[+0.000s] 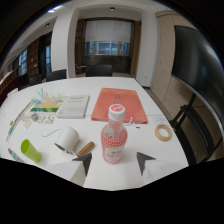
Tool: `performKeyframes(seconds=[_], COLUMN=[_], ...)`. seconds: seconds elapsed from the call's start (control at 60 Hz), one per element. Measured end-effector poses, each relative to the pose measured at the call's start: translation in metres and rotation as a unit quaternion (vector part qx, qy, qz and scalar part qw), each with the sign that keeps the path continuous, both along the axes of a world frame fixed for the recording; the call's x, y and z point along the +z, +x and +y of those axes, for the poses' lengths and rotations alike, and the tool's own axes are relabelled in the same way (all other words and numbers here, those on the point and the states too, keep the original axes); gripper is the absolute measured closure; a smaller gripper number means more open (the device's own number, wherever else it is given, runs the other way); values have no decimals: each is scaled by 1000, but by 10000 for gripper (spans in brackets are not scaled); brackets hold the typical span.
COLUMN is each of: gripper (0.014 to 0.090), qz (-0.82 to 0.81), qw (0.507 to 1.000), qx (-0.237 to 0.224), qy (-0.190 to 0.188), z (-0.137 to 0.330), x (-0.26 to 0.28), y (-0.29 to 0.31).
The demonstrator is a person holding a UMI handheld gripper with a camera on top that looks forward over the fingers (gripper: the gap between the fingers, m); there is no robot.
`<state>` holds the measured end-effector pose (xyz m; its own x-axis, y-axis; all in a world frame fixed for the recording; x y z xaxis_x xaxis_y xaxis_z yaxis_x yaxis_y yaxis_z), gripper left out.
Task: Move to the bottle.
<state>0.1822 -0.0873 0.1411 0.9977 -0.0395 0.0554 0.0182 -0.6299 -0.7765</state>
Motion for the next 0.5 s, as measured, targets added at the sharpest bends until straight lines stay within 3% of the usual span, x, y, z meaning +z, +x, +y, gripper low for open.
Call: performKeyframes(seconds=[0.5], gripper=[190], qz=[14], qw=[1000], qx=[3], qy=[-14], z=[4], x=[-10], y=[1])
